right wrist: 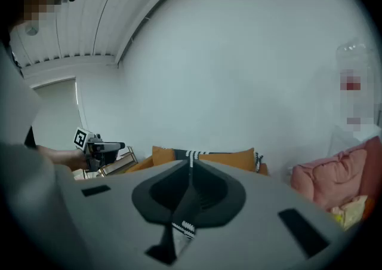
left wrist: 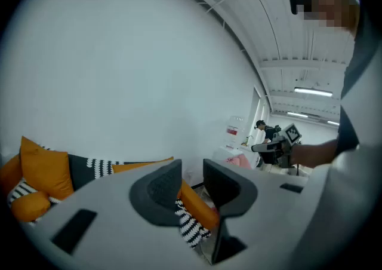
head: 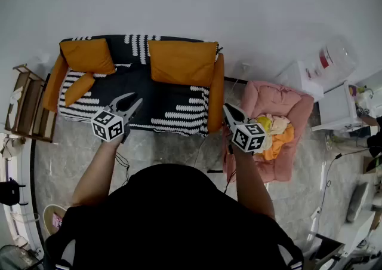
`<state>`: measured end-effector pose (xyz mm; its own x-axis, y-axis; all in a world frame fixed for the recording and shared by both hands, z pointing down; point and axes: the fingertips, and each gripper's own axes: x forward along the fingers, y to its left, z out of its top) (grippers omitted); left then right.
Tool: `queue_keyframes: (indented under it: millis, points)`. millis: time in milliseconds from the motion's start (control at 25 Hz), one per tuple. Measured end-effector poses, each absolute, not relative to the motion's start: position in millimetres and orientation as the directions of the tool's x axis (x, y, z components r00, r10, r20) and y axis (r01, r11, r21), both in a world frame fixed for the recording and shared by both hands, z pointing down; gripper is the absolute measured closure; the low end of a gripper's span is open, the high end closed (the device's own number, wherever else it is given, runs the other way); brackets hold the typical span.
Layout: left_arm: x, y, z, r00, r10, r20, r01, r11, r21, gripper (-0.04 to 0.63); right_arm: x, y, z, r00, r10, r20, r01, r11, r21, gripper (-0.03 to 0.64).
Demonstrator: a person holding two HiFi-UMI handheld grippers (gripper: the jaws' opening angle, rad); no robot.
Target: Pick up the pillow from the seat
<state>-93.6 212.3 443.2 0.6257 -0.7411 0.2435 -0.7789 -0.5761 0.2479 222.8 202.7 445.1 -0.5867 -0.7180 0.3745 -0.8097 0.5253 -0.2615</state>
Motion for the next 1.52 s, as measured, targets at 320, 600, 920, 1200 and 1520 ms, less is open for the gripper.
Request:
queue_keyframes:
  millis: [320, 600, 920, 1200, 1520]
  points:
    - [-160.8, 248.6, 447.0, 0.634, -0.730, 0.256, -0.772, -0.578, 0.263, 0.477, 174.5, 233.6, 433.8, -0.554, -0.745, 0.372, -0.833, 0.493, -0.253, 0.597]
    - [-197.9, 251.5, 442.4, 0.651, -0.721, 0.238, -0.758, -0.601, 0.254, 0.477, 155.6, 243.1, 424.5, -0.497, -0.797, 0.344, -0.866, 0.433, -0.250, 0.597]
    - [-233.1, 259.6, 449.5, 0.675, -0.695, 0.250, -0.738, -0.623, 0.261, 0.477, 127.8, 254.7, 424.8, -0.461, -0.820, 0.338, -0.885, 0.395, -0.248, 0.597]
    - [-259.8, 268.0, 457.5, 0.676, -0.691, 0.256, -0.736, -0.616, 0.280, 0.477, 114.1, 265.6, 428.2, -0.440, -0.825, 0.355, -0.897, 0.382, -0.225, 0.597]
    - [-262.3, 270.2, 470.3, 0.679, -0.680, 0.276, -0.733, -0.613, 0.295, 0.476, 115.7, 262.8, 432.1, -0.428, -0.829, 0.360, -0.903, 0.379, -0.203, 0.597]
